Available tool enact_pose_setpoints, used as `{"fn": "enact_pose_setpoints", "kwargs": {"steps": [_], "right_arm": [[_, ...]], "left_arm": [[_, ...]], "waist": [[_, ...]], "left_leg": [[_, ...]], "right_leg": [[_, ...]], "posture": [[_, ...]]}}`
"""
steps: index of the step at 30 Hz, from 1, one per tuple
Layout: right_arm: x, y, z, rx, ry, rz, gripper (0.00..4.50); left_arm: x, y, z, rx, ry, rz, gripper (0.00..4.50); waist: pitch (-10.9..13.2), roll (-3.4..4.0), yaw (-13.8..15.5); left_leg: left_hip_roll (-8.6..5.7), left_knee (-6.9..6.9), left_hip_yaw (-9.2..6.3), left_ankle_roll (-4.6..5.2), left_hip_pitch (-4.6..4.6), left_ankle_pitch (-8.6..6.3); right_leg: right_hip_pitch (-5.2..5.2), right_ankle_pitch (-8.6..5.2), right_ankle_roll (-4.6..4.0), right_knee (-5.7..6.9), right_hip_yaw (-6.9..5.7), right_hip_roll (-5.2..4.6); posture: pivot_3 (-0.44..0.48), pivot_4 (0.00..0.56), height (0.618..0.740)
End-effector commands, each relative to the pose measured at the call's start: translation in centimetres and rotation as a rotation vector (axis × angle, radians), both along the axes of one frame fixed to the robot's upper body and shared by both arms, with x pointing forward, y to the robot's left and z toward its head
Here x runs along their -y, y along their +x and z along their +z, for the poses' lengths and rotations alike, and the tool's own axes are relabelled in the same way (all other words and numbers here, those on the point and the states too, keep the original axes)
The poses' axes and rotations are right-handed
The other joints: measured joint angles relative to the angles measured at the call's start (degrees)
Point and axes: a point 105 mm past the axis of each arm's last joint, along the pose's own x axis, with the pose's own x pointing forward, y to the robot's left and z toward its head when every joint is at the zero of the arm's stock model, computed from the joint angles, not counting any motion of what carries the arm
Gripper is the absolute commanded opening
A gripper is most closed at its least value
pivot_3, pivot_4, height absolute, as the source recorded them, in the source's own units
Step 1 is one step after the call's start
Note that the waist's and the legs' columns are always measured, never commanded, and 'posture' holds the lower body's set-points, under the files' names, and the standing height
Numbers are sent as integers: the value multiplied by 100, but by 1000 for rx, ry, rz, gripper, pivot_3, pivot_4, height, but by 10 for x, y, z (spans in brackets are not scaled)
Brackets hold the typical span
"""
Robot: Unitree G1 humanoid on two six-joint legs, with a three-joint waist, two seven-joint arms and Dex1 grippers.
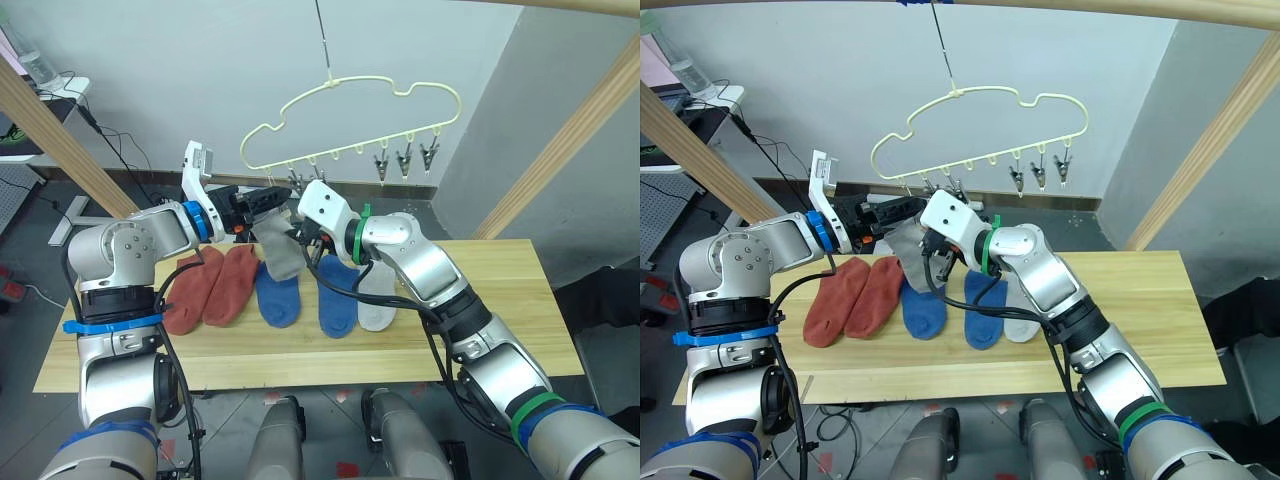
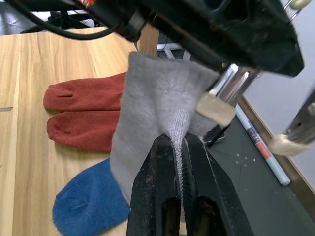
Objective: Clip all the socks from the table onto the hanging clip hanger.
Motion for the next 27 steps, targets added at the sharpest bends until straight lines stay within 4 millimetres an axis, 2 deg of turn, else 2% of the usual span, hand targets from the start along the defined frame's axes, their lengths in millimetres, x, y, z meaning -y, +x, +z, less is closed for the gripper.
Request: {"fn": "enact_pose_setpoints", "kwargs": {"steps": [1,3,4,10,11,12,17,22,23,27], "right_arm": [[-4,-3,13,30,37,17,0],[-4,-4,12,27,39,14,0],[-4,-4,11,26,41,12,0],[-5,-3,9,12,55,3,0],[-5,-3,9,5,60,3,517],[-5,-3,8,1,63,3,718],[1,-2,6,5,66,-19,2492],[27,-7,2,-41,92,-64,4312],[31,-8,4,-40,98,-71,4450],[51,-14,13,-31,133,-112,4450]], "left_arm": [[-2,-4,13,51,8,-10,3740],[-3,-4,14,57,16,-9,4341],[-4,-5,14,61,21,-9,4484],[-11,-9,16,108,112,-6,4484],[-12,-10,15,115,133,-7,4500],[-13,-11,14,121,147,-9,4500],[-20,-14,15,160,204,18,4500],[-29,-15,17,212,216,73,4500],[-29,-15,17,224,222,76,4500],[-26,-21,16,269,275,80,4500]], "waist": [[0,0,5],[0,0,8],[0,0,8],[1,-1,17],[1,-1,18],[1,-1,22],[1,-1,48],[0,-1,106],[0,-1,108],[0,-2,108]], "left_leg": [[0,0,-1,0,-2,0],[0,0,-2,0,-3,0],[0,0,-2,0,-4,0],[0,-1,-4,0,-5,0],[0,-1,-3,0,-5,0],[0,-1,-2,0,-4,0],[0,0,-3,0,-5,0],[2,0,-7,0,-10,0],[1,0,-6,0,-11,0],[-3,5,-5,0,-15,0]], "right_leg": [[-2,0,0,0,-1,-1],[-2,1,-1,-1,-2,-3],[-3,1,-2,-1,-2,-4],[-4,1,-2,-1,-4,-5],[-4,1,-2,-1,-3,-6],[-4,2,-3,-1,-2,-6],[-4,2,-3,-1,-3,-8],[-5,2,-4,-1,-7,-22],[-5,2,-3,-1,-8,-26],[-4,2,-2,-4,-6,-34]], "posture": [[25,277,740],[25,277,740],[25,277,740],[28,273,740],[28,273,740],[27,271,740],[30,267,740],[38,258,740],[38,258,740],[34,256,740]]}}
